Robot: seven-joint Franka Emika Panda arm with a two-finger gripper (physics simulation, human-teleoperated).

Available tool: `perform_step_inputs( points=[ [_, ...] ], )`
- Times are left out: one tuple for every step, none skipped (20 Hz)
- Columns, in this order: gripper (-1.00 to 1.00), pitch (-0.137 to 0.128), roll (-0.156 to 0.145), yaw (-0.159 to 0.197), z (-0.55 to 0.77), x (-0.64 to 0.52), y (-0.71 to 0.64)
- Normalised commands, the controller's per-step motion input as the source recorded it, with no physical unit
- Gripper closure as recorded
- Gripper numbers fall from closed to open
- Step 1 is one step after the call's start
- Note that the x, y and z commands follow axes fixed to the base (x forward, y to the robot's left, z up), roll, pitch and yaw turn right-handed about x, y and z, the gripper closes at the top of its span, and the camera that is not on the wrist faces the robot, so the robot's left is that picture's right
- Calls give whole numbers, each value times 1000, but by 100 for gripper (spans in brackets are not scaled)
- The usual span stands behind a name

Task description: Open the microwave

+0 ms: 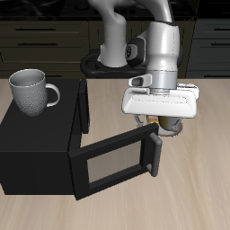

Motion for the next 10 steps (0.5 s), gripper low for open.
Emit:
perform_step_inputs(
  points=[
    [-100,-29,61,-13,152,69,291],
    [-100,-37,47,34,124,80,241],
    [-100,24,1,-56,86,113,157],
    [-100,-20,38,1,77,23,178],
    [-100,-3,74,-7,81,250,318],
    [-100,-23,15,-12,64,34,129],
    [-100,23,58,-5,-2,115,159],
    [-100,-4,-6,12,17,75,153],
    [-100,-40,71,11,71,81,156],
    [-100,31,-8,-9,28,171,19]
  ],
)
